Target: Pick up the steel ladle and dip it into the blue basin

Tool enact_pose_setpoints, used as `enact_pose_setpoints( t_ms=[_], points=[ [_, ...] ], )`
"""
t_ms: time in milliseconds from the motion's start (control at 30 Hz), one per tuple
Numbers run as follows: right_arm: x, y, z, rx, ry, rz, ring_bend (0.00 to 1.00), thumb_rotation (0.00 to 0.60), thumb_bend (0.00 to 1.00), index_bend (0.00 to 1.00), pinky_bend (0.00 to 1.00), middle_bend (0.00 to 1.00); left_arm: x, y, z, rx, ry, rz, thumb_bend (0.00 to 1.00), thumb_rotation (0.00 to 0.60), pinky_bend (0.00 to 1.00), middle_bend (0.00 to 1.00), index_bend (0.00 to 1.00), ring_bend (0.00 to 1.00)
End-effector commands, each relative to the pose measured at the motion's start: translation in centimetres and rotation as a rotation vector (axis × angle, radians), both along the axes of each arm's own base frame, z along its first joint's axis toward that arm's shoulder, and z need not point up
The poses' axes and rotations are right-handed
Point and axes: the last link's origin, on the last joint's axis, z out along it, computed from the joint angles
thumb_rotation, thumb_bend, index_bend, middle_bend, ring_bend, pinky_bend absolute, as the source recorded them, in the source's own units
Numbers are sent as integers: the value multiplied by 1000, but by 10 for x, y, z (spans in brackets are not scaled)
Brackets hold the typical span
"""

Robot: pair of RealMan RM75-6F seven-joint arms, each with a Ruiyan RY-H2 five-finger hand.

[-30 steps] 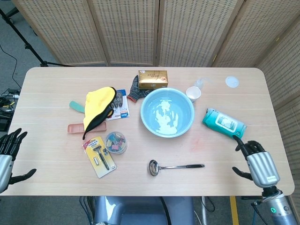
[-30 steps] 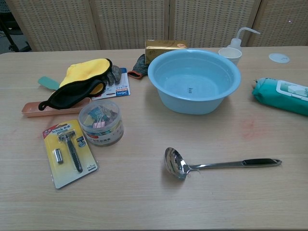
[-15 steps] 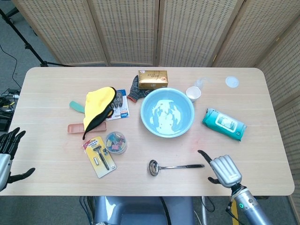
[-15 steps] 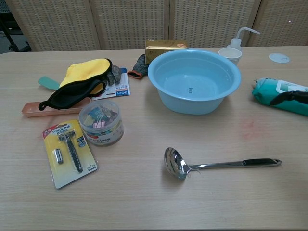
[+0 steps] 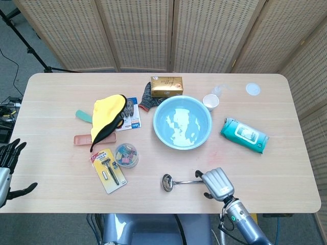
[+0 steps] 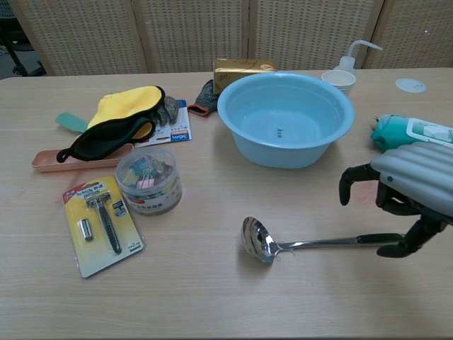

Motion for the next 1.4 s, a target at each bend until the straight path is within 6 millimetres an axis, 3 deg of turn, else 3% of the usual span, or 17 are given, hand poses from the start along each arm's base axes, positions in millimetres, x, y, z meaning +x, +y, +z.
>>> enact_pose_setpoints(
  t_ms=[33,467,800,1267,1400],
  points=[
    [3,-5,-10,-2,26,3,929,600,40,389,1000,977,0,0,1,3,-3,0,0,600,0,0,0,0],
    [-8,-17,-35,-30,132,-38,929,600,58,409,1000,977,-2,1,4,9,-13,8,0,600,0,0,0,0],
    [-6,-18,-43,-22,144,-48,929,600,207,446,1000,977,-3,2,5,10,-14,10,0,600,0,0,0,0],
    [-16,-20,-49,-28,180,-85,929,600,211,452,1000,977,-3,1,5,8,-15,13,0,600,0,0,0,0],
    [-20,-22,-48,-26,185,-101,929,600,258,460,1000,977,-3,2,5,9,-15,14,0,600,0,0,0,0]
  ],
)
